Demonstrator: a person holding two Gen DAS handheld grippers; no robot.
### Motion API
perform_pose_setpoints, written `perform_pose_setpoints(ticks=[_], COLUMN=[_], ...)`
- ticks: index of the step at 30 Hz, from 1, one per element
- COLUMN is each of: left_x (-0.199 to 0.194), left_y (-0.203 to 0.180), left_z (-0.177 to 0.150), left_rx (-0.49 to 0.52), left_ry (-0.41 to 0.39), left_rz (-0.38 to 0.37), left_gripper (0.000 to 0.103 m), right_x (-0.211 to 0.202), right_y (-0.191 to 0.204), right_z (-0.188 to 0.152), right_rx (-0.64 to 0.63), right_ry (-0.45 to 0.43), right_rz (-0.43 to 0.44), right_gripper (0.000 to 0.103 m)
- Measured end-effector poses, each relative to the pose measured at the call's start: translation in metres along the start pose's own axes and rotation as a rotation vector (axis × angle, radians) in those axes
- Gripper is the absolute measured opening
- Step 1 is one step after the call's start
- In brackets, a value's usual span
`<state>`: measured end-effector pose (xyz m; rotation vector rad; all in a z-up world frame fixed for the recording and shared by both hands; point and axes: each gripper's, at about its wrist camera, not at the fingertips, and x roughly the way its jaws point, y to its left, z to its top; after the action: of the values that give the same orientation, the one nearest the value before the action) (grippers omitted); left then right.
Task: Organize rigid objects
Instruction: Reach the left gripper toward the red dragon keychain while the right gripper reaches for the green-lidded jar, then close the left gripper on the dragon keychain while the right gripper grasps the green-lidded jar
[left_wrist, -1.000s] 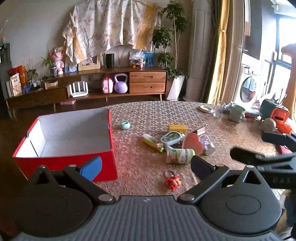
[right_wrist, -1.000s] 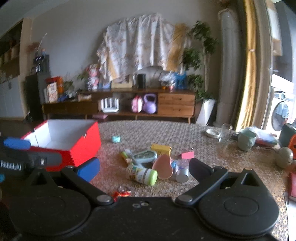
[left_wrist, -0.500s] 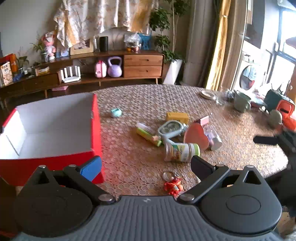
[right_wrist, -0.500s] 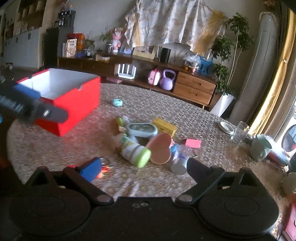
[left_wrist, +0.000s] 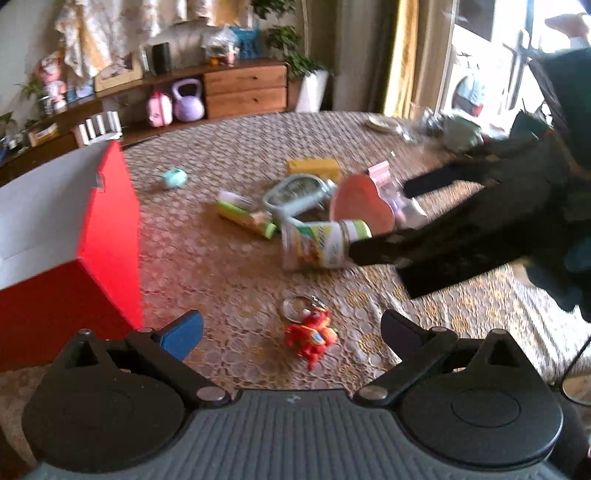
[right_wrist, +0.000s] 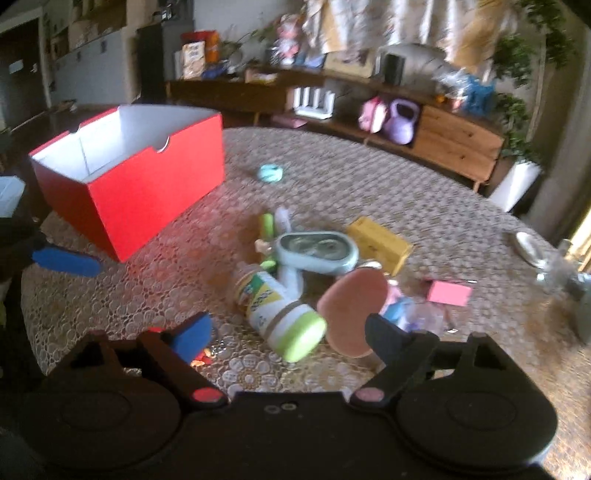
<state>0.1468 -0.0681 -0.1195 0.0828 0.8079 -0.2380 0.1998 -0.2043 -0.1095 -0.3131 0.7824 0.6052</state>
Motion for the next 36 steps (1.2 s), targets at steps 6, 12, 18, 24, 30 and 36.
perform_pose_setpoints(ticks=[6,12,18,24,30,36], left_x=[0.025,0.039,0.044,0.049,0.049,0.049], left_y=[-0.004,-0.005,-0.009,-0.012,-0.014,-0.016], left_z=[-0.004,-0.006,-0.009,-0.013,-0.014,-0.014], left_rx=[-0.013,-0.015,0.013,0.037,0.052,0.071], left_ry=[0.045,0.061,0.062,0.073,0.060,0.053], left_rz=[-0.027,-0.024,-0.008,0.008,0.010,-0.016], left_gripper=[0.102,0.101,0.086,0.070,0.064,0.047], right_x=[0.019,0.030,0.043,0.052,0.055,0.052], right_y=[-0.002,0.001,0.007,0.010,0.012,0.014], right_z=[0.003,0.009,0.013,0.011,0.009,0.008], right_rx=[-0.041,-0.130,-0.221,-0.251,-0.255,-0.248], right_ry=[0.038,0.054,0.079,0.095,0.092,0.086], right_rz=[0.022,0.040,0.038,0.035,0.019,0.003], right_gripper=[0.080,0.074,0.072,0.065,0.061,0.057])
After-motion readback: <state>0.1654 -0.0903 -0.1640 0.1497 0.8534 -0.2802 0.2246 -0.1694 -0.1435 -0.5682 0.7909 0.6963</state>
